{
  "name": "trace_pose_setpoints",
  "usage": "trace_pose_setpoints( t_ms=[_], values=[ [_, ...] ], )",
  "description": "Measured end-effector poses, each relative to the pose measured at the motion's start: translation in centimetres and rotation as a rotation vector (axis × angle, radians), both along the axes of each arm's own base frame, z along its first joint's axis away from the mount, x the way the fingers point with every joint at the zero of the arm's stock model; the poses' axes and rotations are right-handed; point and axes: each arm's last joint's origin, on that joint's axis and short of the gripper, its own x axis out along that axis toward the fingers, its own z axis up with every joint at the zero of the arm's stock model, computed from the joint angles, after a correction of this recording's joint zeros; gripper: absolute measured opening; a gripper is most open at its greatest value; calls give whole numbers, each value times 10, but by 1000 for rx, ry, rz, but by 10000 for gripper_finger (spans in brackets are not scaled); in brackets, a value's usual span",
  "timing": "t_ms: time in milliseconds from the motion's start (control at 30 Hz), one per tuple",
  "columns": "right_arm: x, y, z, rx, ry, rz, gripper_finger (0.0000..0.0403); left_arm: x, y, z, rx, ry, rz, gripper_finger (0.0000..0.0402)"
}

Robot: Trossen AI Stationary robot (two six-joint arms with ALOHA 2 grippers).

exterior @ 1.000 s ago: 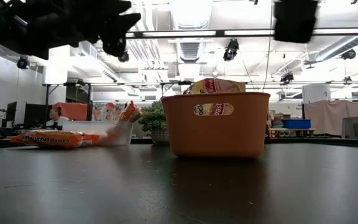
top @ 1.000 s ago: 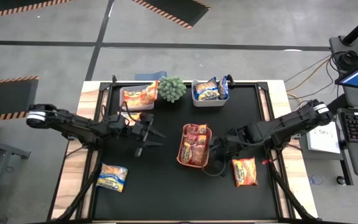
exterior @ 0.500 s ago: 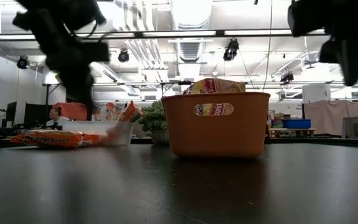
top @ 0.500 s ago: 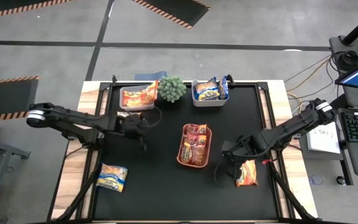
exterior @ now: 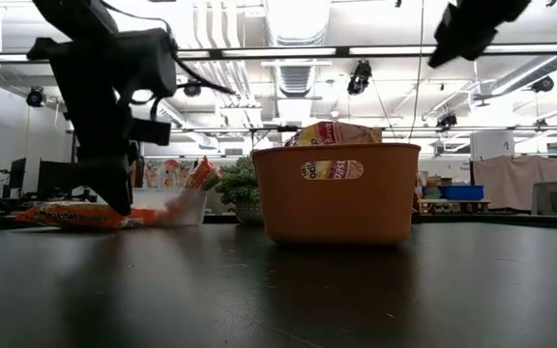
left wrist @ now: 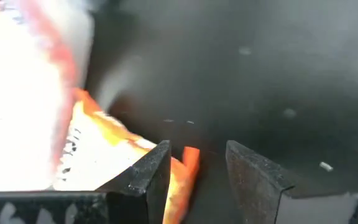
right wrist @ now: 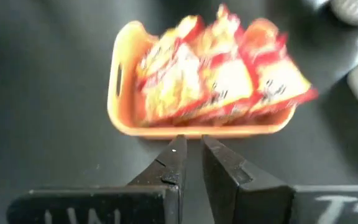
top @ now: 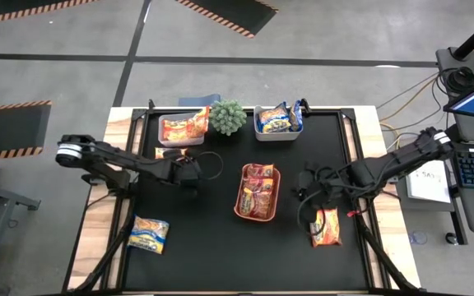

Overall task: Sort Maruchan noodles
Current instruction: Put the orange noodle pack into the transparent bin

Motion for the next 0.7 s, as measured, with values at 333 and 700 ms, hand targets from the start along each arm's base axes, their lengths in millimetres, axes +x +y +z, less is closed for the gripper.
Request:
trace_pose_setpoints(
  t_ms=[333,700],
  values=[
    [5,0,12,-114,-139,70,38,6,4,-27,63,46,180,138],
    [16,4,6,-139,-144,96,38,8,4,-31,56,4,283,9]
  ],
)
